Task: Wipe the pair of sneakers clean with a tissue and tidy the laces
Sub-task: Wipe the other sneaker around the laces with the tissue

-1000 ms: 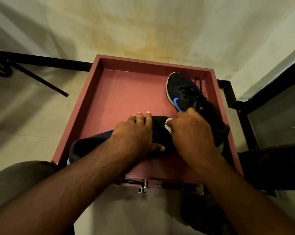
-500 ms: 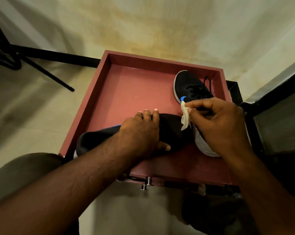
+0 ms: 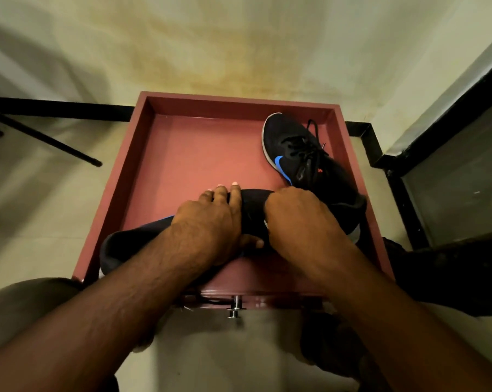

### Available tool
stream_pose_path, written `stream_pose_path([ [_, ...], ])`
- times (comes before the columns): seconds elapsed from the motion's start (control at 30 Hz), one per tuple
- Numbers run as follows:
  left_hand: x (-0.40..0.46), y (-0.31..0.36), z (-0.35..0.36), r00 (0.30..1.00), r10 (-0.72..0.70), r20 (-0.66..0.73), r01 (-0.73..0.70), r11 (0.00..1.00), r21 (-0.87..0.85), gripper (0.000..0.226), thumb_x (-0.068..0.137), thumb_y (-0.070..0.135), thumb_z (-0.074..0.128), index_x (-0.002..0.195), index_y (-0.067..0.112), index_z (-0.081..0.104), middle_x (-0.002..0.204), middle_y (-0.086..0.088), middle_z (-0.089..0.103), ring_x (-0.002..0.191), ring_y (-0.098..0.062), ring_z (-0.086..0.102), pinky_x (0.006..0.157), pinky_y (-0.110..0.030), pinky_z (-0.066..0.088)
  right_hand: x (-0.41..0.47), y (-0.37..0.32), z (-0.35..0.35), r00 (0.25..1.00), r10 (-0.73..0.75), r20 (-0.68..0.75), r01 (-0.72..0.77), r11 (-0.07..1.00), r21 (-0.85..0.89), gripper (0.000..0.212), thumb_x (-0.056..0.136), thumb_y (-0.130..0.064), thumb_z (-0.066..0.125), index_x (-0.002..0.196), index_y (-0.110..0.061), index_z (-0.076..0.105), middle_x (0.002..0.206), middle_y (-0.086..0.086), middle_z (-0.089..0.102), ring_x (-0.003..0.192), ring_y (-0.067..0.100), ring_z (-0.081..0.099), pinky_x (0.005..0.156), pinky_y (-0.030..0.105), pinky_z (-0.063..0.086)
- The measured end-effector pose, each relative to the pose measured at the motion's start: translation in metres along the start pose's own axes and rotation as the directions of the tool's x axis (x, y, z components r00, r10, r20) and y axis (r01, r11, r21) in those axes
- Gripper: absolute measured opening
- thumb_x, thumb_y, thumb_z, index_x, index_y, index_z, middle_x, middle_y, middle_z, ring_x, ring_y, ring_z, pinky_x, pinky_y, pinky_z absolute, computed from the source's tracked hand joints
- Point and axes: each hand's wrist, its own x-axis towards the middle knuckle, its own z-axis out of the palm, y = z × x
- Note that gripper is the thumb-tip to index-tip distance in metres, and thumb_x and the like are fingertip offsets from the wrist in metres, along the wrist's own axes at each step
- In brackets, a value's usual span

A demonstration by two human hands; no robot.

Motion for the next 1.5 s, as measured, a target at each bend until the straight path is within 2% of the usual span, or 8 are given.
stream_pose_path([
  [0.2,0.001,-0.002,0.002,1.0,0.009,0.004,-0.009,1.0,-0.018,0.118,0.084,0.083,0.045,0.163,0.015,-0.01,0.171,-0.009,0.008,0.157,-0.028,0.016,0.117,-0.053,0.036,-0.011,0.024,0.001,0.997,0.068,-0.039,-0.039,0.865,0.5,0.008,0.086,-0.032,0.076,0.086,-0.028,0.083,0.082,-0.01,0.077,0.073,0.005,0.07,0.074,0.032,0.061],
  [0.33,0.001,0.0,0.003,1.0,-0.009,0.017,0.009,1.0,-0.03,0.118,0.085,0.082,0.046,0.163,0.014,-0.009,0.171,-0.011,0.009,0.156,-0.03,0.017,0.117,-0.053,0.036,0.001,0.024,0.015,0.927,0.079,-0.366,0.033,0.957,0.29,0.018,0.098,-0.025,0.067,0.107,-0.019,0.081,0.099,0.003,0.069,0.092,0.021,0.068,0.082,0.036,0.057],
  [0.5,0.0,0.002,0.002,1.0,-0.017,0.019,0.017,1.0,-0.012,0.115,0.087,0.082,0.044,0.163,0.015,-0.01,0.171,-0.01,0.008,0.156,-0.03,0.017,0.117,-0.053,0.036,0.008,0.004,0.018,0.998,0.012,-0.059,-0.014,1.0,-0.022,0.017,0.1,-0.018,0.056,0.105,-0.013,0.072,0.105,0.009,0.064,0.097,0.03,0.066,0.071,0.035,0.048],
  [0.77,0.001,0.0,0.0,1.0,-0.005,0.021,0.005,1.0,-0.027,0.115,0.088,0.079,0.046,0.163,0.012,-0.011,0.171,-0.013,0.007,0.156,-0.031,0.016,0.118,-0.051,0.034,-0.013,0.021,0.005,0.99,0.122,-0.07,-0.057,0.805,0.591,0.01,0.086,-0.033,0.076,0.091,-0.03,0.084,0.078,-0.009,0.077,0.07,0.002,0.07,0.072,0.031,0.062],
  [0.87,0.001,0.001,0.001,1.0,-0.016,0.021,0.017,0.999,-0.05,0.118,0.086,0.081,0.047,0.163,0.011,-0.009,0.17,-0.014,0.01,0.156,-0.032,0.018,0.117,-0.053,0.036,-0.007,0.027,0.008,0.918,0.193,-0.346,-0.053,0.925,0.375,0.018,0.097,-0.03,0.068,0.103,-0.02,0.082,0.098,0.001,0.074,0.088,0.017,0.071,0.081,0.035,0.06],
  [1.03,0.0,0.003,0.0,0.999,-0.024,0.028,0.025,0.999,-0.048,0.116,0.087,0.08,0.046,0.163,0.011,-0.008,0.171,-0.014,0.009,0.156,-0.032,0.018,0.118,-0.053,0.035,0.0,-0.001,0.011,0.995,0.095,-0.038,-0.095,0.995,-0.004,0.02,0.101,-0.018,0.057,0.113,-0.01,0.07,0.113,0.01,0.065,0.104,0.03,0.065,0.084,0.038,0.055],
  [1.3,0.001,-0.001,0.002,1.0,0.009,-0.011,-0.009,0.999,-0.047,0.116,0.089,0.077,0.048,0.162,0.008,-0.008,0.169,-0.016,0.013,0.154,-0.033,0.023,0.115,-0.052,0.039,-0.015,0.026,0.008,0.986,0.147,-0.075,-0.05,0.698,0.714,0.013,0.084,-0.027,0.076,0.093,-0.03,0.085,0.084,-0.014,0.078,0.077,-0.001,0.072,0.075,0.019,0.059],
  [1.5,-0.004,-0.022,-0.012,0.989,-0.002,0.151,0.01,0.998,-0.056,0.146,0.064,0.09,0.064,0.162,0.012,-0.011,0.17,-0.006,0.018,0.145,-0.031,0.041,0.112,-0.05,0.043,-0.003,0.031,0.026,0.942,0.168,-0.29,-0.111,0.973,0.201,0.023,0.104,-0.025,0.056,0.103,-0.019,0.078,0.098,0.002,0.067,0.088,0.02,0.067,0.076,0.03,0.054],
])
